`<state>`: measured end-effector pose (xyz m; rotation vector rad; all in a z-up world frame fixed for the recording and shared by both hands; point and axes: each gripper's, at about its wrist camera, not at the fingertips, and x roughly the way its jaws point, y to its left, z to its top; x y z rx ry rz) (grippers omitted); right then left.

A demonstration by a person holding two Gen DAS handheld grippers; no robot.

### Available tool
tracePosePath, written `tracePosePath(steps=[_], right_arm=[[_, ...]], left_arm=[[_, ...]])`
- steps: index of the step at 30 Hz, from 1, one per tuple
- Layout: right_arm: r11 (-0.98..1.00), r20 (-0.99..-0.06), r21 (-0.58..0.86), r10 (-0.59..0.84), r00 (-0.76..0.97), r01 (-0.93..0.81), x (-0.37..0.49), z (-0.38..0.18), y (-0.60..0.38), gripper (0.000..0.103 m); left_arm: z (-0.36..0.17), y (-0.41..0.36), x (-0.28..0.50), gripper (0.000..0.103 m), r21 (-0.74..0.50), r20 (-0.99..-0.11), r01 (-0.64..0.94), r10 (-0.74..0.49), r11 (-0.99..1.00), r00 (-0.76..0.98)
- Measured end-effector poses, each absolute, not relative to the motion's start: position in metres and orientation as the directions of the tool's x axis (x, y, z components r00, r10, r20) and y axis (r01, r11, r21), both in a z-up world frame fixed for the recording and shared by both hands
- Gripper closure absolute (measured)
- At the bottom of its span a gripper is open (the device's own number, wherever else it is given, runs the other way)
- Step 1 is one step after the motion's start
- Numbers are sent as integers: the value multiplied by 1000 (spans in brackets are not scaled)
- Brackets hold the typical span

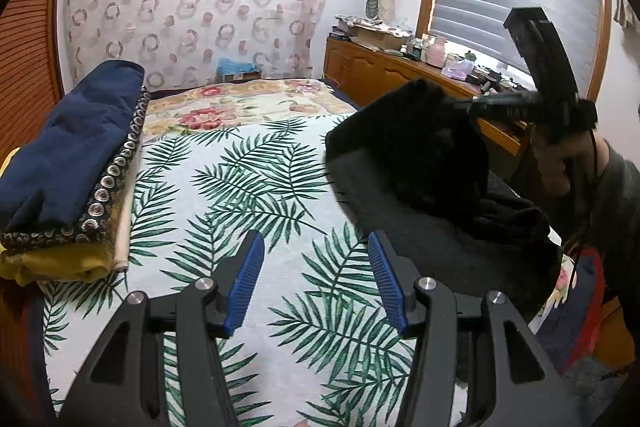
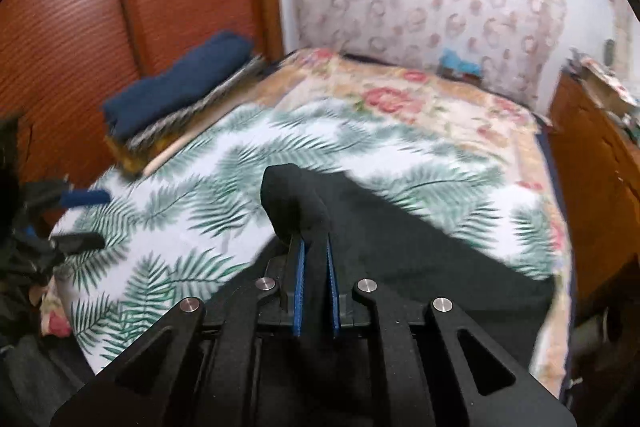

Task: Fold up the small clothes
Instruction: 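Fold the grasped side over the shirt's middle with the right gripper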

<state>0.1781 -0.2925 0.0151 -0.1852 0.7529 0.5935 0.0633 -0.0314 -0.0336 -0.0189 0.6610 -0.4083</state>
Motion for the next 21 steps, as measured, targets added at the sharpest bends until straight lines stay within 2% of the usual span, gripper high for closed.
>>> tracePosePath(steps=[6, 8, 10, 12, 17, 21], right_arm=[[911, -684, 11, 308, 661, -412, 206, 25, -346, 96], [942, -691, -33, 220, 689, -333, 215, 20, -360, 95], [964, -692, -92, 120, 712, -251, 219, 16, -369, 83], [968, -689, -71, 127, 713, -241, 215, 15, -377, 68], [956, -688, -53, 175, 704, -290, 202, 10, -370, 63], [939, -718, -62, 193, 669, -337, 204, -7, -352, 48]], left_arm=[[-35, -42, 64, 50, -138, -601, 387, -387, 912, 699], [-36, -46, 64, 50, -133, -605, 394, -390, 909, 694], [-37, -50, 65, 50, -131, -608, 401, -393, 907, 690], [-38, -52, 65, 50, -131, -610, 404, -395, 905, 687], [-41, -58, 66, 50, -130, -617, 415, -401, 900, 677], [-43, -65, 68, 50, -135, -621, 423, -409, 896, 668]])
